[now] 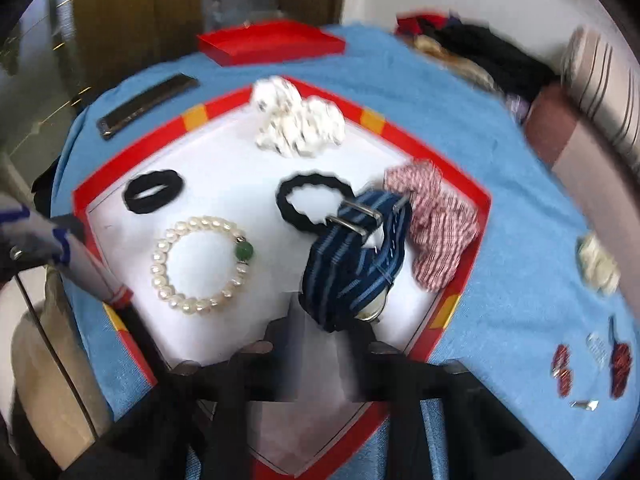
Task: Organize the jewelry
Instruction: 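Adjust the blue watch strap on the tray with the right tool, then move both tools from the tray toward the loose bracelets on the cloth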
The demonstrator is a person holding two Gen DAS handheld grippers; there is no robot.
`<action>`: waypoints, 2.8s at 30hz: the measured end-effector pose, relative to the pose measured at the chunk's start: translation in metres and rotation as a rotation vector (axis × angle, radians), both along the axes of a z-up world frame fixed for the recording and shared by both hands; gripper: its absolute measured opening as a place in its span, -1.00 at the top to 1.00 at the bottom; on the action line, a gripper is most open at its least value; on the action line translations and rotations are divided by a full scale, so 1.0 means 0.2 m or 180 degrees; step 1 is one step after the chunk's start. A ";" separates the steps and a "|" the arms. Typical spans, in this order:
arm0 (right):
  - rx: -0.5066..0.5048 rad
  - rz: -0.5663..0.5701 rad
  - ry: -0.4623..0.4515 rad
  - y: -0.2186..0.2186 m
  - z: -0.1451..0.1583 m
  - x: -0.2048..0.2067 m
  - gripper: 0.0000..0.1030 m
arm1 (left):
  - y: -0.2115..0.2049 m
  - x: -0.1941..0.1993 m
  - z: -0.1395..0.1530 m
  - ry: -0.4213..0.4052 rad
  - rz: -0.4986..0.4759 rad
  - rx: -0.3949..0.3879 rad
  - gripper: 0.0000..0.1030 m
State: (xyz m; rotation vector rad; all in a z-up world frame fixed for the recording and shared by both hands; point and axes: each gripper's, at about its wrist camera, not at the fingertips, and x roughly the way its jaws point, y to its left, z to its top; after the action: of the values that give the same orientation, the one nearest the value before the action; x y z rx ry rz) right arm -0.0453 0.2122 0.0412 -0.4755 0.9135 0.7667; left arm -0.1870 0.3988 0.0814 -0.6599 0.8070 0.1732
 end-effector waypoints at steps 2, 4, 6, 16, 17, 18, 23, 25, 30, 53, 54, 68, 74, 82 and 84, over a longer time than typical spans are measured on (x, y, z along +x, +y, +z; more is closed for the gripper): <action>0.0079 -0.0047 0.0088 -0.02 0.04 0.03 0.97 | 0.02 -0.01 -0.01 -0.0017 0.0027 -0.0044 0.23; 0.0249 -0.0073 0.0239 -0.03 0.10 0.04 0.97 | 0.03 -0.02 -0.02 -0.0034 0.0034 -0.0078 0.23; 0.0490 -0.0060 0.0449 -0.04 0.18 0.05 0.97 | 0.03 -0.03 -0.02 -0.0043 0.0034 -0.0093 0.23; 0.0858 -0.0278 0.1401 -0.10 0.05 0.25 0.97 | 0.03 -0.02 -0.04 -0.0034 0.0003 -0.0136 0.23; 0.0814 -0.0336 0.1401 -0.11 0.02 0.29 0.97 | 0.02 -0.02 -0.04 -0.0036 -0.0009 -0.0123 0.23; 0.0792 -0.0366 0.1397 -0.11 0.00 0.30 0.96 | 0.02 -0.01 -0.04 -0.0039 -0.0020 -0.0108 0.23; 0.0623 -0.0376 0.1104 -0.09 0.02 0.34 0.91 | 0.00 0.00 -0.03 -0.0029 -0.0033 -0.0089 0.23; 0.0573 -0.0364 0.1008 -0.08 0.03 0.35 0.80 | -0.01 0.01 -0.04 -0.0018 -0.0047 -0.0077 0.23; 0.0546 -0.0408 0.0933 -0.04 0.05 0.38 0.02 | -0.04 0.02 -0.03 -0.0006 -0.0078 -0.0049 0.23; 0.0780 -0.0862 0.0920 -0.76 0.19 0.21 -0.21 | -0.20 0.09 0.05 0.0078 -0.0275 0.0146 0.22; 0.0788 -0.0959 0.0893 -0.84 0.18 0.21 -0.21 | -0.23 0.14 0.07 0.0113 -0.0346 0.0199 0.22; 0.0912 -0.2001 0.0596 -1.78 0.09 0.21 -0.21 | -0.83 0.62 0.23 0.0167 -0.1095 0.0733 0.10; 0.1022 -0.2282 0.0538 -1.99 0.01 0.33 -0.21 | -1.17 0.86 0.13 0.0225 -0.1531 0.0722 0.10; 0.1104 -0.2161 0.0506 -1.92 -0.02 0.66 -0.21 | -1.45 1.24 -0.13 0.0511 -0.1884 0.0484 0.21; 0.1117 -0.2155 0.0535 -1.88 -0.03 0.76 -0.21 | -1.50 1.31 -0.17 0.0531 -0.1941 0.0399 0.24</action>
State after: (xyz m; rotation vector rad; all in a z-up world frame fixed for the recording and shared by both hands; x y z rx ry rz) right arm 0.1057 -0.1635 0.0353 0.2135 0.9893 0.3303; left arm 0.0746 0.0993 0.0477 -0.2612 1.1134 -0.2775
